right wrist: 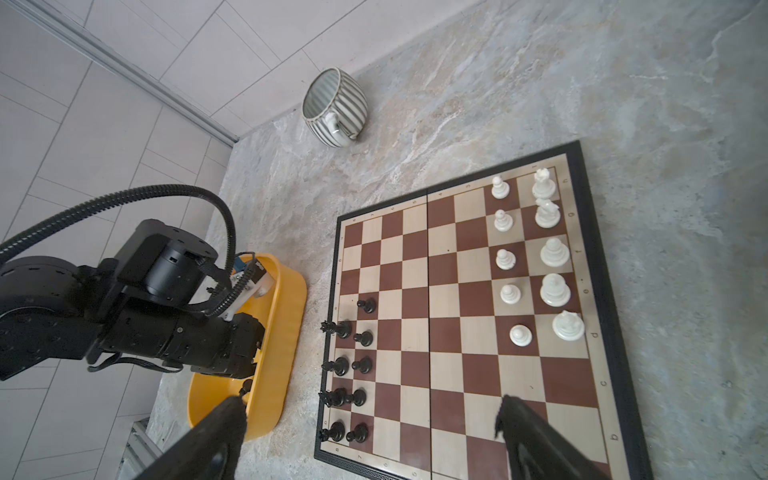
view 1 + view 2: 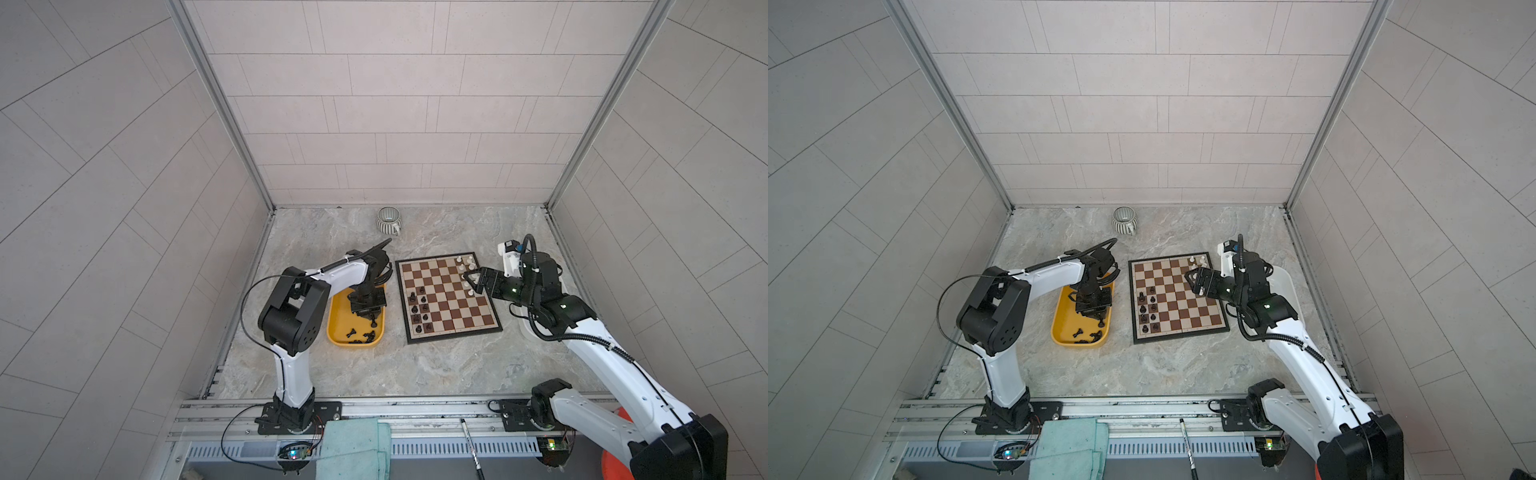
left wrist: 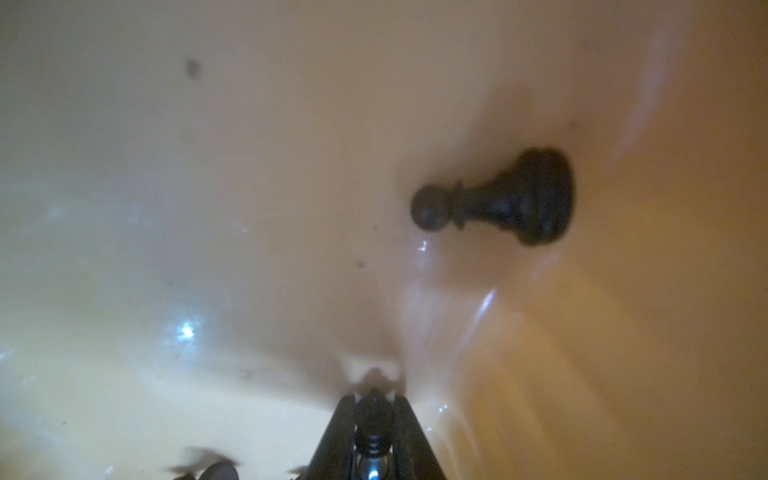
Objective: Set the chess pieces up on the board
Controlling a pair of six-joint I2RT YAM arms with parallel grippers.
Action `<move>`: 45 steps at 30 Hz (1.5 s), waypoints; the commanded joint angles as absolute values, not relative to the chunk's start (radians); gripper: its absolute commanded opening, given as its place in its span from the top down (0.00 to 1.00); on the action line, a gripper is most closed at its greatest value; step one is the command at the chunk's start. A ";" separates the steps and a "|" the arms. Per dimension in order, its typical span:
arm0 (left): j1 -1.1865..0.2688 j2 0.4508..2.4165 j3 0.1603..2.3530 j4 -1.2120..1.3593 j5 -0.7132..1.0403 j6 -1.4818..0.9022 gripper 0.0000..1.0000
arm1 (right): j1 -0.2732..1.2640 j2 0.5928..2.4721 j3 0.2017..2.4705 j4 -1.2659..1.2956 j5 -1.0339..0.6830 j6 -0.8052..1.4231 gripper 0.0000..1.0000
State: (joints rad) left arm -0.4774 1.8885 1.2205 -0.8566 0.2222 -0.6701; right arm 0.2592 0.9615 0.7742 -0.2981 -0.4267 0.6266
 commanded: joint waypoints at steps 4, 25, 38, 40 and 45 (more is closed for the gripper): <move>-0.435 1.928 1.248 -0.830 0.151 -0.686 0.84 | 0.280 0.998 0.820 -0.202 -0.431 0.693 0.05; -0.296 1.980 1.424 -0.903 0.078 -0.621 0.85 | 0.327 1.082 0.846 -0.175 -0.437 0.711 0.06; -0.295 2.042 1.458 -0.911 0.092 -0.612 0.66 | 0.327 1.075 0.866 -0.217 -0.451 0.710 0.06; -0.295 2.025 1.439 -0.902 0.100 -0.614 0.59 | 0.327 1.070 0.867 -0.225 -0.450 0.707 0.06; -0.298 1.990 1.401 -0.896 0.128 -0.617 0.53 | 0.328 1.059 0.863 -0.238 -0.449 0.703 0.06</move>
State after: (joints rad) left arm -0.2939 2.0163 1.4368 -0.8459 0.0895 -0.6128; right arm 0.3206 1.0840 0.8413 -0.2169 -0.4458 0.7002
